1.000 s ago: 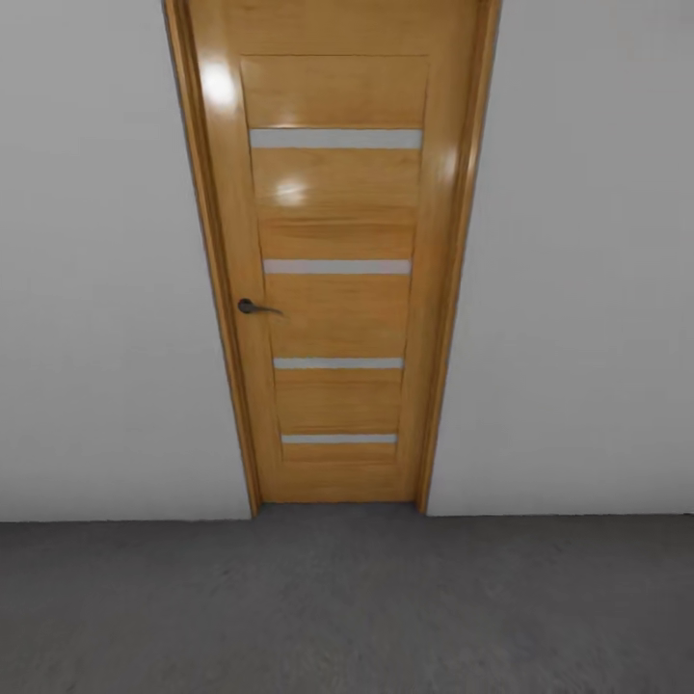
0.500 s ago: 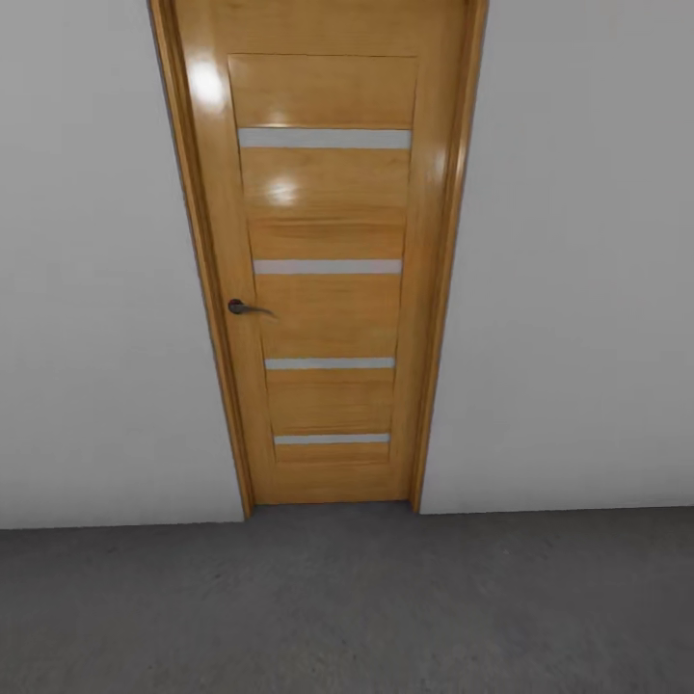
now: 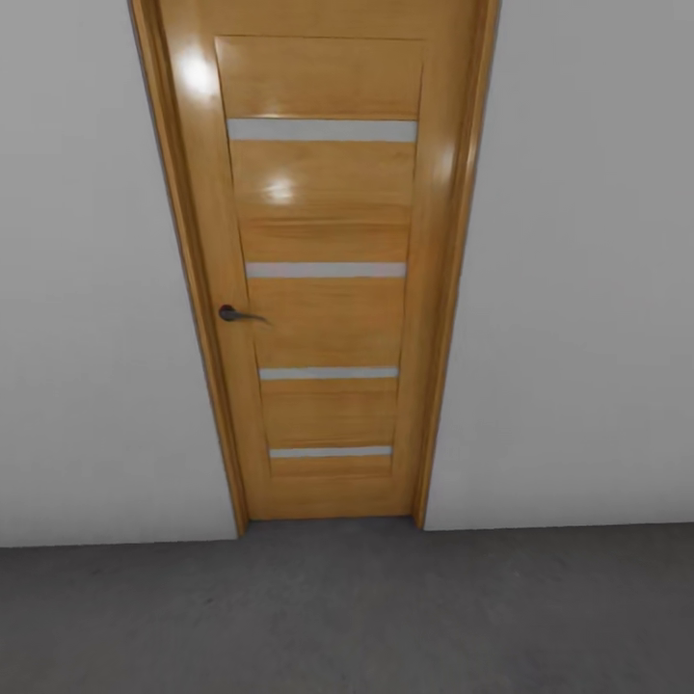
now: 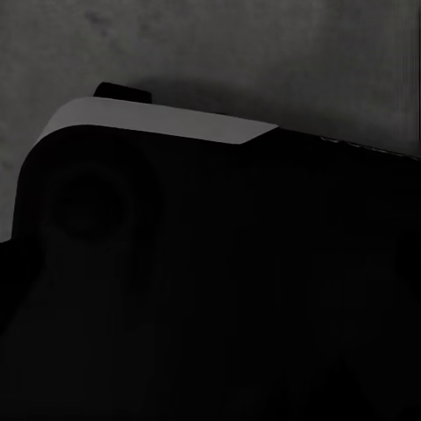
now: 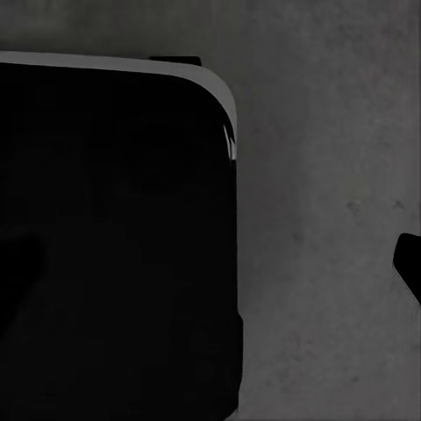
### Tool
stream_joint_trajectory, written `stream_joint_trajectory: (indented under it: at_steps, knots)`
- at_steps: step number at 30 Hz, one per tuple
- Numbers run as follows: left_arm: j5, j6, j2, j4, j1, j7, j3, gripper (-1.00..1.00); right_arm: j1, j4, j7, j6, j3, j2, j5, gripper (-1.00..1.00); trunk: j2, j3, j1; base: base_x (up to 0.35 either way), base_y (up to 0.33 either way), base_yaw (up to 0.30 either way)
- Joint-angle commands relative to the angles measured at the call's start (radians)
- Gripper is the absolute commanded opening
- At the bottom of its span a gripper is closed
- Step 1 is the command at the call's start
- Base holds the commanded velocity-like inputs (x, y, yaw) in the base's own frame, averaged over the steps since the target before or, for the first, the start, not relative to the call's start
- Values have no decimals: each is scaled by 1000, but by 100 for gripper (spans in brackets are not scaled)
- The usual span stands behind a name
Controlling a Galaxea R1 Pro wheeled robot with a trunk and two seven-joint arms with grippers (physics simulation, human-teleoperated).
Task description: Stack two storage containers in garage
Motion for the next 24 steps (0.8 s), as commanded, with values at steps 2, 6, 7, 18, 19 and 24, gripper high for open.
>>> stream_joint_trajectory:
  at_steps: [2, 6, 7, 18, 19, 24]
  knots:
    - [6, -2, 0, 0, 0, 1, 1, 100, 0, 1, -2, -4, 0, 0, -1, 100, 0, -1, 1, 320, 0, 0]
    - [6, -2, 1, 0, 0, 1, 1, 100, 0, 1, -2, -4, 0, 0, -2, 100, 0, -1, 1, 321, 0, 0]
    - [6, -2, 1, 0, 0, 1, 1, 100, 0, 1, -2, -4, 0, 1, -2, 100, 0, -1, 1, 321, 0, 0]
    - [6, -2, 1, 0, 0, 1, 1, 100, 0, 1, -2, -4, -2, 2, -8, 100, 0, -1, 1, 321, 0, 0]
    - [6, -2, 1, 0, 0, 1, 1, 100, 0, 1, -2, -4, -2, 2, -8, 100, 0, -1, 1, 321, 0, 0]
    - [6, -2, 1, 0, 0, 1, 1, 100, 0, 1, -2, -4, -2, 1, -9, 100, 0, -1, 1, 321, 0, 0]
